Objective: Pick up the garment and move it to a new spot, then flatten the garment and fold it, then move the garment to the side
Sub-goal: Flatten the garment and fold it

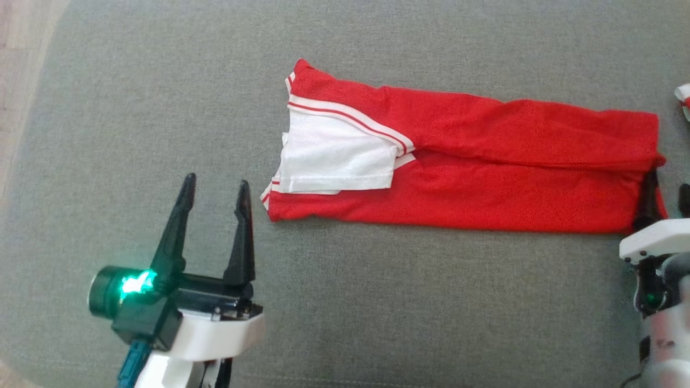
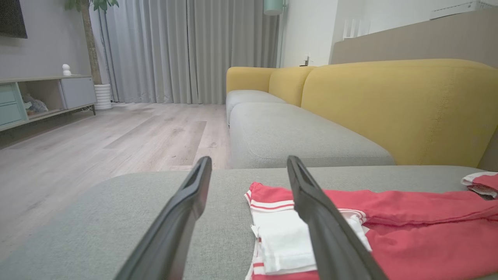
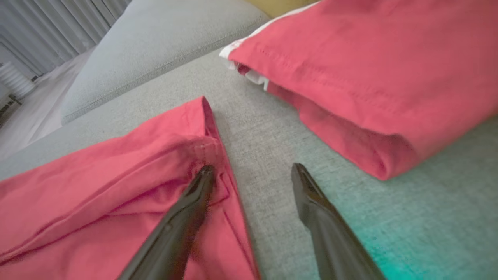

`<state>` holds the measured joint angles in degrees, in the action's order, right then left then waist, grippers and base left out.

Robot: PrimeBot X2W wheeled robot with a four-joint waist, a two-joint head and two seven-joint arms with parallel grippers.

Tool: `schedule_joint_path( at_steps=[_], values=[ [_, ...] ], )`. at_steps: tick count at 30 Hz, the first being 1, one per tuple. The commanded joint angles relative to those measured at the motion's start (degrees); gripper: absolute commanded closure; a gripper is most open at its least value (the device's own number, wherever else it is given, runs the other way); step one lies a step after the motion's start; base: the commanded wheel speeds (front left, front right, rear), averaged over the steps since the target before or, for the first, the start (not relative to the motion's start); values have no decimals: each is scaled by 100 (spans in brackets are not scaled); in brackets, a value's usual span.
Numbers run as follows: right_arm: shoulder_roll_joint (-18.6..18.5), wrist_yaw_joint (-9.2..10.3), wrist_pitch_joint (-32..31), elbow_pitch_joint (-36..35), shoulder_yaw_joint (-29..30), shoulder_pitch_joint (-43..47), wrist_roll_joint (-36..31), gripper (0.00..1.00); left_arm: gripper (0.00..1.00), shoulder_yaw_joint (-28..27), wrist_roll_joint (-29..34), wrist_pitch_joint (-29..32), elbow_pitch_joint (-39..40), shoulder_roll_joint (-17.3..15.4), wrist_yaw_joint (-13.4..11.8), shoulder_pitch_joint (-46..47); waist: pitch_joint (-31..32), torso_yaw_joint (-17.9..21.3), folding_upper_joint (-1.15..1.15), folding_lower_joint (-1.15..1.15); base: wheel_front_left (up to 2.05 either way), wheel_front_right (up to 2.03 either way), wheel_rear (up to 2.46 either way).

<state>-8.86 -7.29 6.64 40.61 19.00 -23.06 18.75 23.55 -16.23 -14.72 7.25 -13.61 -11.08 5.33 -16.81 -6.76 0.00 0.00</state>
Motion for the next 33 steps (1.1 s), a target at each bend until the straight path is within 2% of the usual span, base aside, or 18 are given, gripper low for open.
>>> schedule_joint_path(
  at_steps=[1,2,3,4,5,6,11,13,20,25,30,31,32,33],
  values=[
    [-23,-20,-80,-8,-114,-140,-90,0,0,-349,105,-28,134,41,80,39,29,-28,0,0,0,0,0],
    [2,-20,-109,74,-117,-180,-119,6,0,-422,151,-28,119,97,152,18,49,-36,0,0,0,0,0],
    [31,-20,-145,147,-143,-209,-140,26,0,-490,195,-28,104,152,220,-3,74,-41,0,0,0,0,0],
    [57,-20,-180,210,-185,-228,-151,59,0,-556,237,-28,90,208,283,-28,103,-43,0,0,0,0,0],
    [77,-20,-199,262,-215,-238,-160,76,0,-616,275,-28,72,262,345,-55,133,-41,0,0,0,0,0],
    [82,-20,-192,290,-266,-245,-177,100,0,-674,304,-28,53,319,405,-83,162,-39,0,0,0,0,0],
    [54,-20,-106,393,-432,-255,-92,100,0,-978,385,-28,-54,539,708,-238,322,-6,0,0,0,0,0],
    [-97,-20,10,365,-417,-243,21,100,0,-1134,486,-28,-68,616,840,-292,409,-10,0,0,0,0,0],
    [-591,-20,-26,10,-327,-298,207,100,0,-1390,673,-28,-105,778,1038,-438,616,25,0,0,0,0,0],
    [-660,-20,-465,-97,-335,-179,421,100,0,-1453,752,-28,-148,884,1164,-514,709,12,0,0,0,0,0],
    [-468,-20,-632,-68,-374,94,513,100,0,-1510,808,-28,-179,948,1280,-524,683,-8,0,0,0,0,0],
    [-423,-20,-619,-48,-364,127,513,76,0,-1526,822,-28,-185,956,1297,-527,677,-7,0,0,0,0,0],
    [-383,-20,-607,-18,-365,150,494,31,0,-1543,835,-28,-190,964,1313,-532,673,-2,0,0,0,0,0],
    [-354,-20,-582,24,-351,156,465,0,0,-1562,848,-28,-193,970,1327,-539,670,9,0,0,0,0,0]
  ],
)
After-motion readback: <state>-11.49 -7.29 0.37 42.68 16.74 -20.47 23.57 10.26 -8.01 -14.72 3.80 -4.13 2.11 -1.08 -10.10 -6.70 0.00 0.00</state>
